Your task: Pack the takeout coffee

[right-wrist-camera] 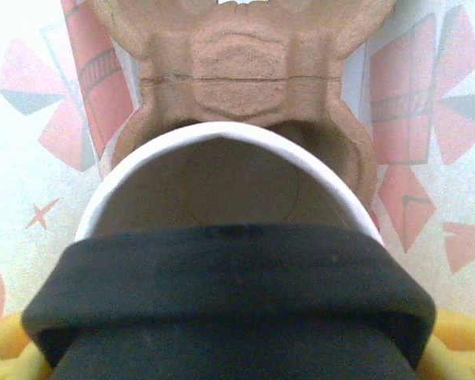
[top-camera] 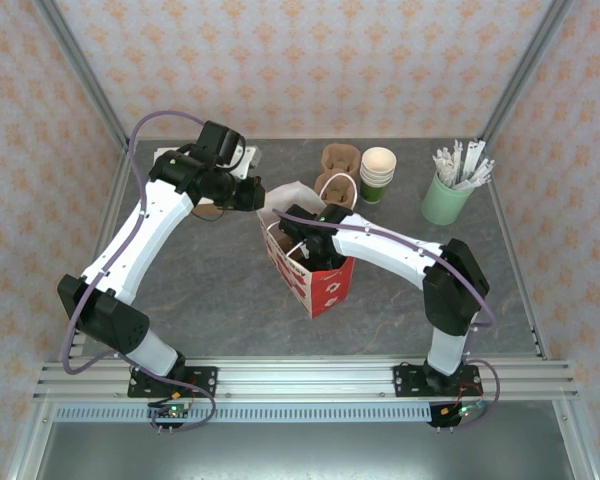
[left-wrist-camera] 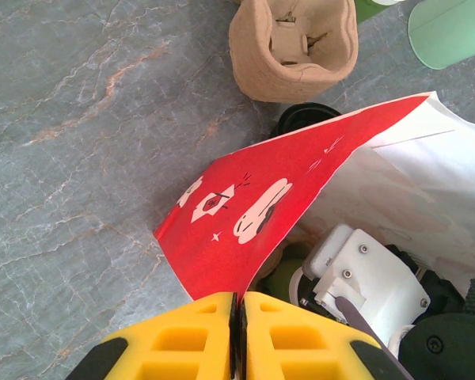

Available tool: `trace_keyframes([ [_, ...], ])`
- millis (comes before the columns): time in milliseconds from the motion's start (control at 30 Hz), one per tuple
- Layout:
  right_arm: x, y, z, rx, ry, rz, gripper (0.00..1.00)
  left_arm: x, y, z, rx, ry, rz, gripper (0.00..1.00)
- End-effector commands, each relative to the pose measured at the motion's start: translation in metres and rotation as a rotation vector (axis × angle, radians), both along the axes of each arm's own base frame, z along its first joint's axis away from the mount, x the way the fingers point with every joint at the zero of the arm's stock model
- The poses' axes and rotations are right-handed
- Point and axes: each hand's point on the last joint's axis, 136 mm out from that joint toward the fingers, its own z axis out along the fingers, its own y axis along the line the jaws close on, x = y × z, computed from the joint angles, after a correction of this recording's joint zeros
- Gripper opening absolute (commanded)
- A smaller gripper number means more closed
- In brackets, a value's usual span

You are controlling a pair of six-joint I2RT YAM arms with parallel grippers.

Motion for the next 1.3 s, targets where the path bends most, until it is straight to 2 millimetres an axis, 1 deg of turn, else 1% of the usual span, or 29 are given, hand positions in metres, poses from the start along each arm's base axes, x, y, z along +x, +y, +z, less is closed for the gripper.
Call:
trace_keyframes([
  [0, -0.014, -0.033, -0.044, -0.191, 0.091, 0.009, 0.72, -0.001, 0.000, 0.004, 0.017, -0.011, 0.001, 0.12],
  [533, -0.013, -0.032, -0.034, -0.167, 0.078, 0.008, 0.73, 0.001, 0.001, 0.005, 0.030, -0.013, 0.003, 0.13],
  [700, -0.010, -0.030, -0.025, -0.135, 0.061, -0.003, 0.73, 0.002, 0.001, 0.004, 0.030, -0.012, 0.005, 0.13],
  [833, -0.009, -0.031, -0.021, -0.135, 0.057, -0.004, 0.73, 0.003, 0.000, 0.005, 0.028, -0.013, 0.004, 0.13],
  [1033, -0.006, -0.025, -0.012, -0.095, 0.038, -0.011, 0.73, 0.003, 0.000, 0.005, 0.029, -0.013, 0.002, 0.13],
  [1267, -0.003, -0.024, -0.003, -0.081, 0.016, -0.015, 0.73, 0.003, 0.000, 0.006, 0.028, -0.014, 0.003, 0.13],
])
